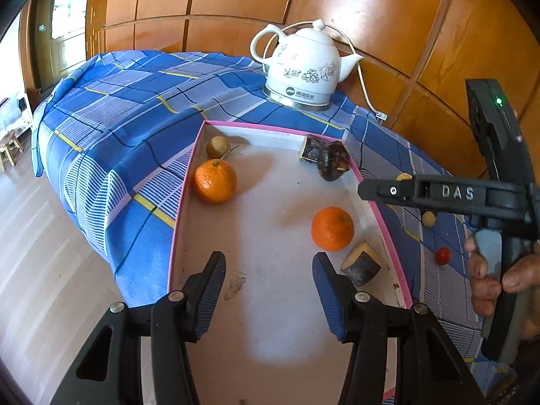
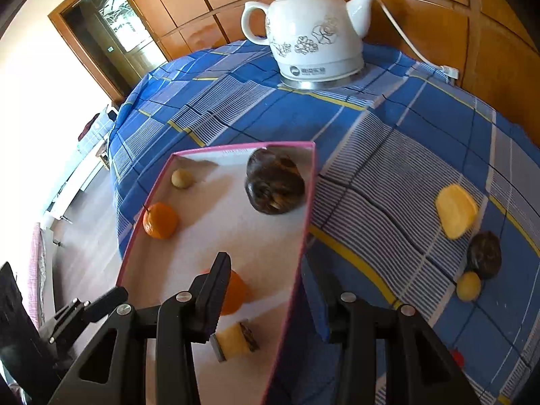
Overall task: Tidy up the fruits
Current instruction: 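Carry the dark round fruit into the tray and open the right gripper, then withdraw the right tool from the tray back over the bed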
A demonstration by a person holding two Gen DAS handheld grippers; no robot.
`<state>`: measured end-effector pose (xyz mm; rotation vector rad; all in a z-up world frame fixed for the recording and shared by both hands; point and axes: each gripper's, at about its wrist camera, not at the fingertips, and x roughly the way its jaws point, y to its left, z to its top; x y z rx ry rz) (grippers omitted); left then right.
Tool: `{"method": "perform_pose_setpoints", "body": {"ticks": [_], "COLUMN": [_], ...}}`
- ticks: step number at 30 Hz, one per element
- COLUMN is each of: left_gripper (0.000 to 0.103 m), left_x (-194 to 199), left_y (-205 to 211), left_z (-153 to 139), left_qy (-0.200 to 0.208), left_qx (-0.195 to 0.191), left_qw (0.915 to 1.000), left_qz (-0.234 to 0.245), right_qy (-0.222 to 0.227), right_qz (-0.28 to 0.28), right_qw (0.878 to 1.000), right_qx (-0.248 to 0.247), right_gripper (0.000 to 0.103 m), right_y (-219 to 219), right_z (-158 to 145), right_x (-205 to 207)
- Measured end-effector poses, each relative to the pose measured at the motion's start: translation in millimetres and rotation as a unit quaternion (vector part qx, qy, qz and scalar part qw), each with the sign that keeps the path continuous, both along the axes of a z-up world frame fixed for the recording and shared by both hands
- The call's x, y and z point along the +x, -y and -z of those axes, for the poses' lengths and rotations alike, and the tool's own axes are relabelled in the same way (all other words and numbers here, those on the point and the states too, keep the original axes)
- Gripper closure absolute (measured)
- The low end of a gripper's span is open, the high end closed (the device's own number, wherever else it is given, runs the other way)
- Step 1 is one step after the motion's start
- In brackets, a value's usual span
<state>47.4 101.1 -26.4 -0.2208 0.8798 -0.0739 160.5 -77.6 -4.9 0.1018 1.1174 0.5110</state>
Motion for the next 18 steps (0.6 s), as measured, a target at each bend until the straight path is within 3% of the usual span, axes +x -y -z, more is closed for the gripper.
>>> {"method": "perform_pose_setpoints", "body": {"ticks": [18], "left_gripper": [0.048], "left_x": [-6], "left_y": [14], "left_z": [-3], "left_qy": [0.002], "left_qx": [0.014], "left_qw": [0.9998], "left_qz": [0.016], "right_qy": [0.016], "right_qz": [-0.014], "right_qw": [1.000], "right_qx": [-0.015], "right_gripper": [0.059], "right_y": [7], "right_z": [-6], "right_x": [-34]}}
